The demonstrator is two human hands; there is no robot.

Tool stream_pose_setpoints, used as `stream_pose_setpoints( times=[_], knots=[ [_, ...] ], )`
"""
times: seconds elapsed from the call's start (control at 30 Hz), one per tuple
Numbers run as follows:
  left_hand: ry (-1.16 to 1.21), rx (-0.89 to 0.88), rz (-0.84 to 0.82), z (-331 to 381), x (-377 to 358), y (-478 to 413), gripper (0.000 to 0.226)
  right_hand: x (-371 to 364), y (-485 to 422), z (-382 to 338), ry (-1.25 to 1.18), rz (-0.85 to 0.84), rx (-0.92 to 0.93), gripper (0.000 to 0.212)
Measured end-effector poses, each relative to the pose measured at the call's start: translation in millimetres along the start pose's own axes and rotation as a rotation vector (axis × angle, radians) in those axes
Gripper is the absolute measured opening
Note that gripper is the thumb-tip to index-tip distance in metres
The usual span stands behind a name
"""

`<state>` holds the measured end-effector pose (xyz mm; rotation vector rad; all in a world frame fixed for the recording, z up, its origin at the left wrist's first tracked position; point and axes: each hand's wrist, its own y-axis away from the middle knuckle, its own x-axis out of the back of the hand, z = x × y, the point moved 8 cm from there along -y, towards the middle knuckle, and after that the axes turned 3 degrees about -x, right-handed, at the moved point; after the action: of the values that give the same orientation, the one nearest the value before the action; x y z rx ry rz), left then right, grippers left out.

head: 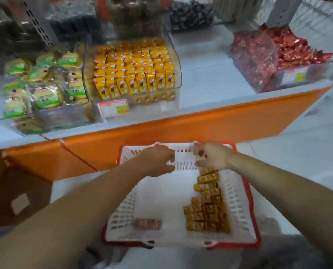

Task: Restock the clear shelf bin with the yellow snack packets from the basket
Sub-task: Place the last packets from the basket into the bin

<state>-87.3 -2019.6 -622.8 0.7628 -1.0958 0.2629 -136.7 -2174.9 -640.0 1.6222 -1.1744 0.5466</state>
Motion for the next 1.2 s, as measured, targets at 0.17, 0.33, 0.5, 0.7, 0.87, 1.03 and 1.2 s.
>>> stream_pose_setpoints(
  times=[0.17,0.33,0.5,0.7,0.87,1.03,1.2],
  knots=[
    [0.342,0.137,-0.136,-14.6,-130.4,-27.5,0.041,-75.0,-28.2,56.5,-0.094,-0.031,-0.138,0.023],
    [0.646,0.238,-0.179,-13.7,-229.2,-51.8,0.047,-113.9,-62.6,97.2,0.032,0.071,-0.22,0.04],
    [0.823,0.197,-0.279,4.5,-287.8,-71.7,0.057,-160.9,-73.9,117.6,0.288,-0.088,-0.352,0.071],
    [0.809,0.107,-0.375,19.4,-316.5,-82.8,0.077,-184.6,-82.6,125.1,0.423,-0.067,-0.398,0.082],
    [0.65,0.056,-0.43,13.8,-320.9,-80.3,0.083,-187.0,-94.6,123.3,0.319,-0.082,-0.403,0.07],
    [0.577,0.067,-0.446,11.2,-323.1,-83.3,0.082,-189.7,-100.4,128.2,0.266,-0.134,-0.37,0.075],
    [0.649,-0.003,-0.514,20.1,-326.1,-82.7,0.037,-187.9,-105.8,124.2,0.502,-0.17,-0.301,0.086]
  ],
)
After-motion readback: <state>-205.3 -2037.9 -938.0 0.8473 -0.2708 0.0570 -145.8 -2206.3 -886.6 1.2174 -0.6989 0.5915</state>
